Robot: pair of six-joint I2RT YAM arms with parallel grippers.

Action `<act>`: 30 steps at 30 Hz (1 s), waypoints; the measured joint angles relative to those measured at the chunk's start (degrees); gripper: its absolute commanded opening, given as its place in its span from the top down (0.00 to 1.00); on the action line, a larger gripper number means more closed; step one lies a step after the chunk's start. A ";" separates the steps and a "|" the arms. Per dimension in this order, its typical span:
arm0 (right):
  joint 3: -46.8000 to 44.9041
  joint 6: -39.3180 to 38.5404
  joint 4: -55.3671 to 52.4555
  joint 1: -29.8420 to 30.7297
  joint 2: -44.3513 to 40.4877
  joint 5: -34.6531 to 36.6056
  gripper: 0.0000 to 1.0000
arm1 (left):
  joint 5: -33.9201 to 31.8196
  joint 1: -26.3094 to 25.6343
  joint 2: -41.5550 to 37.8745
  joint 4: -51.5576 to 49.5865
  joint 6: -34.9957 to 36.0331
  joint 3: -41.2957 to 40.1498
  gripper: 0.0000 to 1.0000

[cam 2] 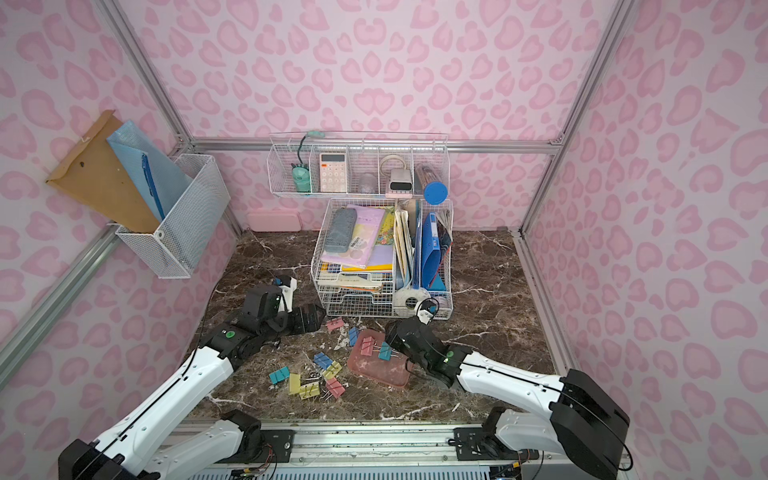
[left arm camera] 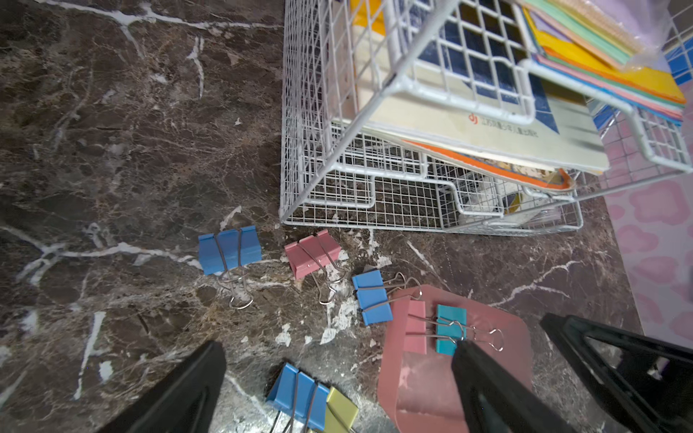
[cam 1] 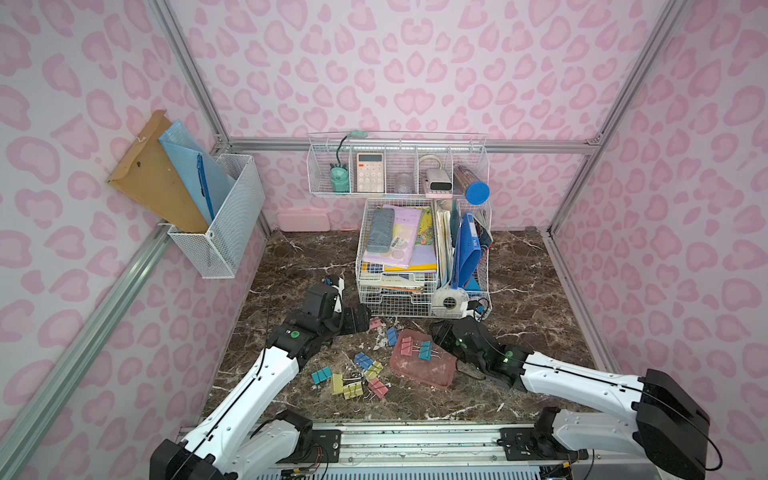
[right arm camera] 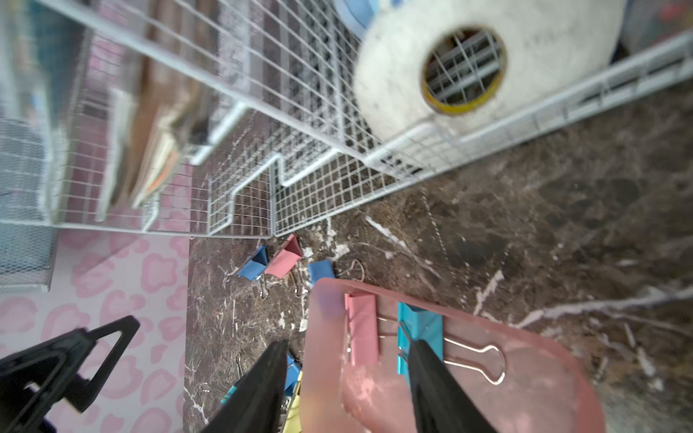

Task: Put the binder clips in the storage box
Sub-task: Place the binder clip in the storage box, then pick up the binder clip at the center of the board.

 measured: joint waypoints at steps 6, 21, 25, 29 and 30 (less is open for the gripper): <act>15.65 -14.58 -6.40 1.38 9.51 0.55 0.63 | -1.16 -0.04 -0.35 0.02 -0.26 -0.02 0.01; 41.88 -28.65 -18.40 1.27 40.94 -1.20 0.58 | -0.90 -0.02 -2.54 -2.10 -0.09 -0.07 0.01; 42.86 -29.22 -18.18 1.29 42.45 0.57 0.58 | -0.94 -0.02 -3.13 -2.16 0.04 -0.07 0.01; 42.32 -28.96 -16.92 1.53 42.91 1.75 0.61 | -0.96 -0.02 -3.13 -2.16 0.17 -0.07 0.01; 41.53 -29.33 -15.91 1.88 42.75 2.10 0.60 | -0.96 -0.02 -3.04 -2.16 0.20 -0.07 0.01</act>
